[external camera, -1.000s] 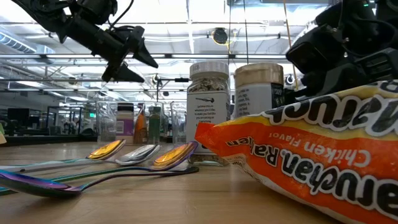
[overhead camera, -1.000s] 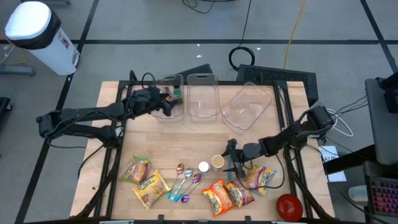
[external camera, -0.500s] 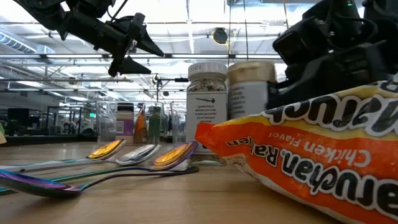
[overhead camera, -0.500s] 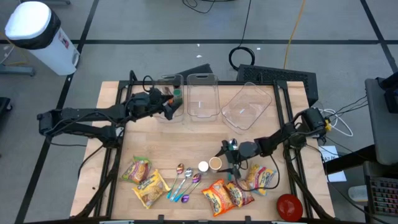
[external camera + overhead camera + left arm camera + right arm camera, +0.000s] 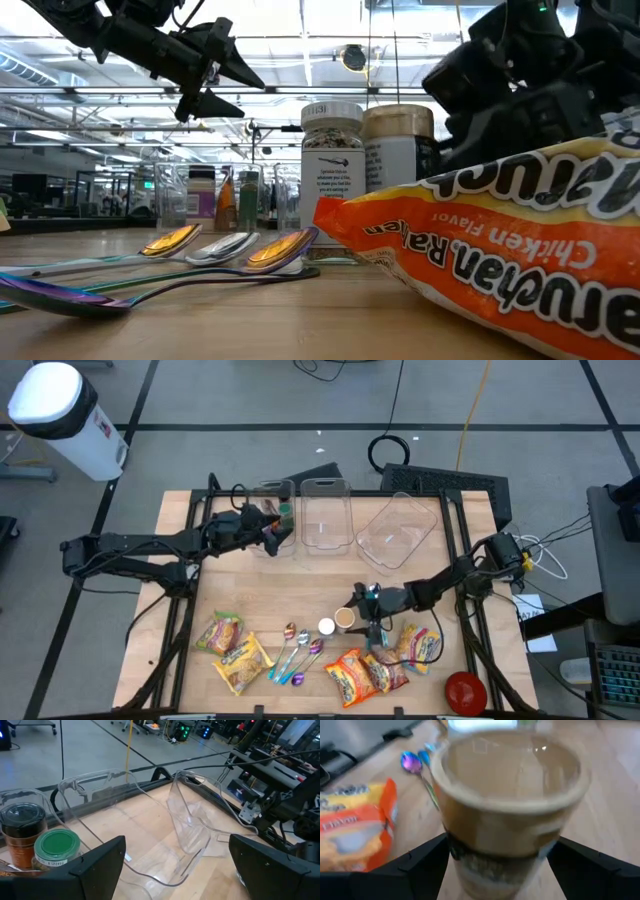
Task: Pick & Place Food Item
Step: Put the gold seasoning bottle into the left transparent bin
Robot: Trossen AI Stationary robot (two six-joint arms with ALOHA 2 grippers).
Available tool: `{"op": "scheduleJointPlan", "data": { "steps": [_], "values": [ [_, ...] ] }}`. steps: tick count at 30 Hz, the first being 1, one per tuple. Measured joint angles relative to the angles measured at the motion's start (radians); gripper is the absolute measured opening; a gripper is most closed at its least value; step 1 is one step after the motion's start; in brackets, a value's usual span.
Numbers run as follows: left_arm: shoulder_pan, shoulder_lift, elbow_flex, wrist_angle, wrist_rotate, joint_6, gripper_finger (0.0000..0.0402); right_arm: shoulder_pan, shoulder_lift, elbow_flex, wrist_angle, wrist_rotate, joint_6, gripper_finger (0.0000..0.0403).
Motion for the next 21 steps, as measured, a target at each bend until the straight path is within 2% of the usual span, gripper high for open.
{"op": "scheduleJointPlan", "data": {
  "steps": [2, 9, 21],
  "values": [
    [0.000, 0.000, 0.000, 0.000, 0.000, 0.000, 0.0363, 0.001, 0.000, 0.000, -0.020, 0.035, -0.001, 0.0309],
    [0.000, 0.000, 0.000, 0.000, -0.007, 0.002, 0.0363, 0.001, 0.003, 0.000, -0.018, 0.037, 0.000, 0.0309],
    [0.000, 0.000, 0.000, 0.000, -0.008, 0.001, 0.0363, 0.001, 0.178, 0.014, 0.131, 0.059, 0.007, 0.0308]
  ]
}}
